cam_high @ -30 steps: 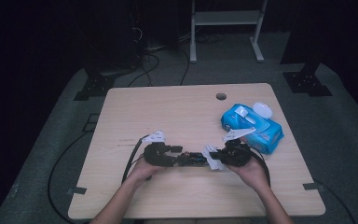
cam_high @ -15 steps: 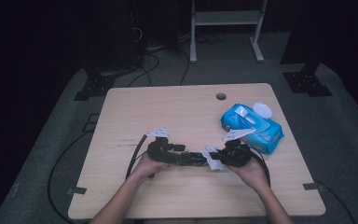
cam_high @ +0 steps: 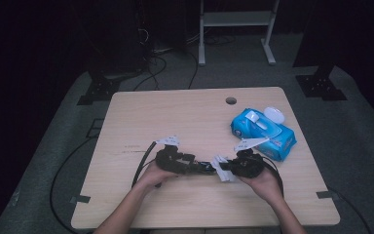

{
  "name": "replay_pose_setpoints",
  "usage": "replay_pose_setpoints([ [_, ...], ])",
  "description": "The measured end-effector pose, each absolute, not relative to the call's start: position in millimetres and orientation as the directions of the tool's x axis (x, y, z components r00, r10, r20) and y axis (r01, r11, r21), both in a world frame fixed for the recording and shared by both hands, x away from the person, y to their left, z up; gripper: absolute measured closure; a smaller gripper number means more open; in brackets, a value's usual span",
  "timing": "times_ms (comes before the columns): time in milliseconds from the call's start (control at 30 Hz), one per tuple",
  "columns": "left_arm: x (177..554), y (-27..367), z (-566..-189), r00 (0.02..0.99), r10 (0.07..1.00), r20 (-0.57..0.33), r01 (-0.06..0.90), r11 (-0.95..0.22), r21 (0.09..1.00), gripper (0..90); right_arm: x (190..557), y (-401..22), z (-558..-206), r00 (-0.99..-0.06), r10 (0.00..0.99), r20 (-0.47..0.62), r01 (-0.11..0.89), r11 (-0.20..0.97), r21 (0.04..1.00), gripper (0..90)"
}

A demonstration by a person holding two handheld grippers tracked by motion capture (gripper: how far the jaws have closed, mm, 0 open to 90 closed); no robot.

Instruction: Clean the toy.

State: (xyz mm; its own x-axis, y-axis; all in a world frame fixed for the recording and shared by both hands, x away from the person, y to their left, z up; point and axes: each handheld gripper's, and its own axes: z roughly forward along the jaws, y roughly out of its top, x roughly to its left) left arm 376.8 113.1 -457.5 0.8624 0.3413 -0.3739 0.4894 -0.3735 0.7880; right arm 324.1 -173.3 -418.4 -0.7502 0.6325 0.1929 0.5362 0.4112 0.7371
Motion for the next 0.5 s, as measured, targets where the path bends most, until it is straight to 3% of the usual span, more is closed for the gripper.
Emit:
replay_pose_setpoints([
  [300, 367.6, 111.7, -459.7, 0.884, 0.332, -0.329, 0.447, -0.393, 0.804, 35.3, 313.0, -175.3, -424.2, -0.760, 0.617, 0.206, 0.535, 0.413, 0.737, 83.8],
  [500, 362.7, 115.0, -461.2, 0.901, 0.353, -0.254, 0.398, -0.432, 0.809, 35.1, 307.8, -173.7, -439.1, -0.765, 0.608, 0.212, 0.549, 0.443, 0.709, 83.7],
])
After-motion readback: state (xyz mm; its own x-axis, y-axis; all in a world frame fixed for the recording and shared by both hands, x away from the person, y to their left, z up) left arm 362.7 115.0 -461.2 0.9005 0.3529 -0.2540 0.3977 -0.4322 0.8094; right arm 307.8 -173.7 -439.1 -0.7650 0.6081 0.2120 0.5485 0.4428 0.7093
